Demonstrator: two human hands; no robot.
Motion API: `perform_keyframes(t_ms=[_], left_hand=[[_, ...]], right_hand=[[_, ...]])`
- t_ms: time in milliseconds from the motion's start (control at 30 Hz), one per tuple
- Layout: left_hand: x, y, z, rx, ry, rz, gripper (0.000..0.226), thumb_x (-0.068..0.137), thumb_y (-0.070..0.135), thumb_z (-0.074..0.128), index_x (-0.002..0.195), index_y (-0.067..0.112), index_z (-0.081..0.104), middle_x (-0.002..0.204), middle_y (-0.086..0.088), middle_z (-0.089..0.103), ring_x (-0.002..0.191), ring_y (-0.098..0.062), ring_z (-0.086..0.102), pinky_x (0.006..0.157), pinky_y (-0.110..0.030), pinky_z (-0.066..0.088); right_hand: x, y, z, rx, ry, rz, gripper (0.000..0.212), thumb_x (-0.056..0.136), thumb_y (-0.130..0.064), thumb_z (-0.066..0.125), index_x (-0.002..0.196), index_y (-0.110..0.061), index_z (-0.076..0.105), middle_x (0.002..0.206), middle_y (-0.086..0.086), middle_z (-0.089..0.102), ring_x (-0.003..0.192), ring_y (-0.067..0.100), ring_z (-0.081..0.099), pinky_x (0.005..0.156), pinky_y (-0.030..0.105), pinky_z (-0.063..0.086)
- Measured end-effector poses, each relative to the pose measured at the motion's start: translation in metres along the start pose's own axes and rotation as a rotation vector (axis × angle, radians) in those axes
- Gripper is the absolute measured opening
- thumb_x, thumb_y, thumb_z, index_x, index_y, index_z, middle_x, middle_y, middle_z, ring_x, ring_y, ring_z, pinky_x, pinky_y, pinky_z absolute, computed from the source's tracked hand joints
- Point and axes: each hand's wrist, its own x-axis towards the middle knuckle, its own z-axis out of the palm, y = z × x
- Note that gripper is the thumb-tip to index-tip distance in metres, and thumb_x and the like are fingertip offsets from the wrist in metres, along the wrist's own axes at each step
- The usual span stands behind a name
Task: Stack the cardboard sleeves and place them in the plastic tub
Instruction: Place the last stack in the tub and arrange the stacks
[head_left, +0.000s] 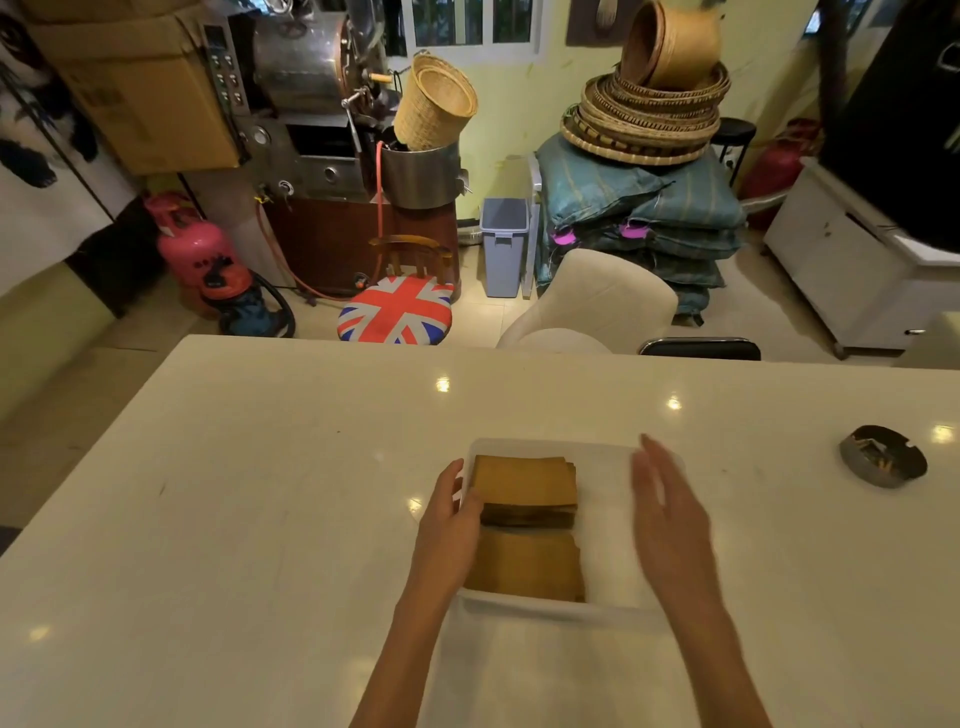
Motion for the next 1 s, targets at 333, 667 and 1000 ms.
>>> perform_keyframes(t_ms=[333, 667, 1000], left_hand=[[-0.011, -0.04, -0.005, -0.145, -0.131, -0.042, 0.064, 0.092, 0.069, 0.029, 0.15, 0.043, 0.032, 0.147, 0.011, 0.046, 0.136, -0.014, 0.044, 0.114, -0.045, 0.04], [0.016, -0.034, -0.091, -0.155, 0.033, 0.032, 0.045, 0.105, 0.046, 0.032, 0.144, 0.031, 0.049, 0.135, 0.011, 0.057, 0.13, -0.011, 0.05, 0.11, -0.031, 0.037], [0.014, -0.053, -0.148, 0.071, -0.133, 0.272, 0.078, 0.094, 0.047, 0.058, 0.155, 0.042, 0.01, 0.153, 0.034, 0.022, 0.137, 0.016, 0.028, 0.11, -0.015, 0.03]], right_hand=[[-0.039, 0.077, -0.029, 0.533, -0.113, 0.215, 0.059, 0.092, -0.069, 0.029, 0.144, -0.043, 0.04, 0.145, -0.024, 0.047, 0.133, -0.001, 0.043, 0.116, 0.041, 0.028], [-0.036, 0.03, 0.055, 0.391, -0.254, 0.102, 0.066, 0.091, -0.066, 0.043, 0.15, -0.045, 0.024, 0.157, -0.023, 0.027, 0.144, 0.002, 0.026, 0.121, 0.04, 0.022], [-0.06, 0.033, 0.072, 0.024, -0.36, -0.103, 0.114, 0.073, -0.044, 0.082, 0.146, -0.06, -0.004, 0.157, -0.035, -0.002, 0.146, -0.007, 0.006, 0.117, 0.031, 0.018]])
